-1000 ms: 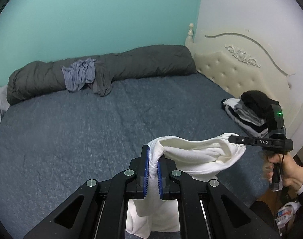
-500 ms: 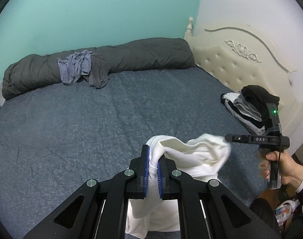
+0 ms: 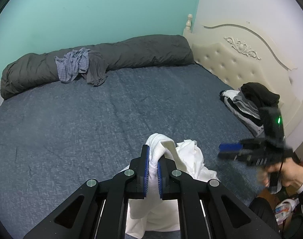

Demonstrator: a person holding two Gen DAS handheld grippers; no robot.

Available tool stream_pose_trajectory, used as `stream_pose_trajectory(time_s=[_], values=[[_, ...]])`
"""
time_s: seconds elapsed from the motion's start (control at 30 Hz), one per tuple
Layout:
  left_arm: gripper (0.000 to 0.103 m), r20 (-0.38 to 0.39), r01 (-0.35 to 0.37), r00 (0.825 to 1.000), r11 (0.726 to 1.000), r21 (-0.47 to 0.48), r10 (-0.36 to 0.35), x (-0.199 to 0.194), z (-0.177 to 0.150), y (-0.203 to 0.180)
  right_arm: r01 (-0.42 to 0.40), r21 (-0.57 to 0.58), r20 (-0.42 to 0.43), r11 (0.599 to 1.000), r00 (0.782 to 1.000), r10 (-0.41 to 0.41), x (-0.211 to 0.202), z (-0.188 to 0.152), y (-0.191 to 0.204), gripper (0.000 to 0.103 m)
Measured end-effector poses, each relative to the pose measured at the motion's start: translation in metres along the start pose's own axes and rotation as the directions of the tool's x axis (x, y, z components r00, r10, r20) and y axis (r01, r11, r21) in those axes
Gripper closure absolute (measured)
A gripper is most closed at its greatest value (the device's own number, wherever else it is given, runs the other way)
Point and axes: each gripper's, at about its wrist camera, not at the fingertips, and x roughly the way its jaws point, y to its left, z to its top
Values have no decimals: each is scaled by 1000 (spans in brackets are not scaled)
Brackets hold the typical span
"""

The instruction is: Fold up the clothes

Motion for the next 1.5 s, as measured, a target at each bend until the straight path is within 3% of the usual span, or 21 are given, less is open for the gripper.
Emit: stream_pose_trajectory(time_s=[0.17, 0.63, 0.73, 0.8, 0.83, 0.87, 0.97, 1.3, 1.5], values=[[96, 2, 6, 1000, 1000, -7, -6, 0, 2, 2, 29, -133, -89, 991, 995, -42, 32, -15, 26, 55], [96, 11, 19, 1000, 1000, -17, -19, -1, -2, 5, 152, -192, -118, 970, 977, -176, 87, -27, 33, 55], [96, 13, 26, 1000, 1000, -10, -26, -4, -3, 4, 151, -173, -114, 973, 978, -172, 93, -27, 28, 56], [96, 15, 28, 1000, 1000, -3, -28, -7, -4, 4, 147, -161, -101, 976, 981, -165, 92, -27, 24, 62], [96, 16, 28, 999, 1000, 0, -28, -9, -4, 4, 140, -157, -96, 978, 983, -156, 92, -27, 21, 77], [96, 17, 29, 999, 1000, 3, -29, -10, -5, 4, 145, -160, -87, 977, 983, -160, 90, -27, 21, 86], [96, 19, 24, 1000, 1000, 7, -24, -15, -5, 5, 150, -154, -27, 977, 987, -155, 76, -23, 17, 94], [96, 22, 6, 1000, 999, -38, -5, -31, -7, 24, 87, -150, 132, 985, 989, -68, -19, 19, 5, 100], [96, 16, 5, 1000, 999, -52, -4, -34, -8, 22, 51, -196, 71, 979, 997, -38, -23, 17, 22, 99]])
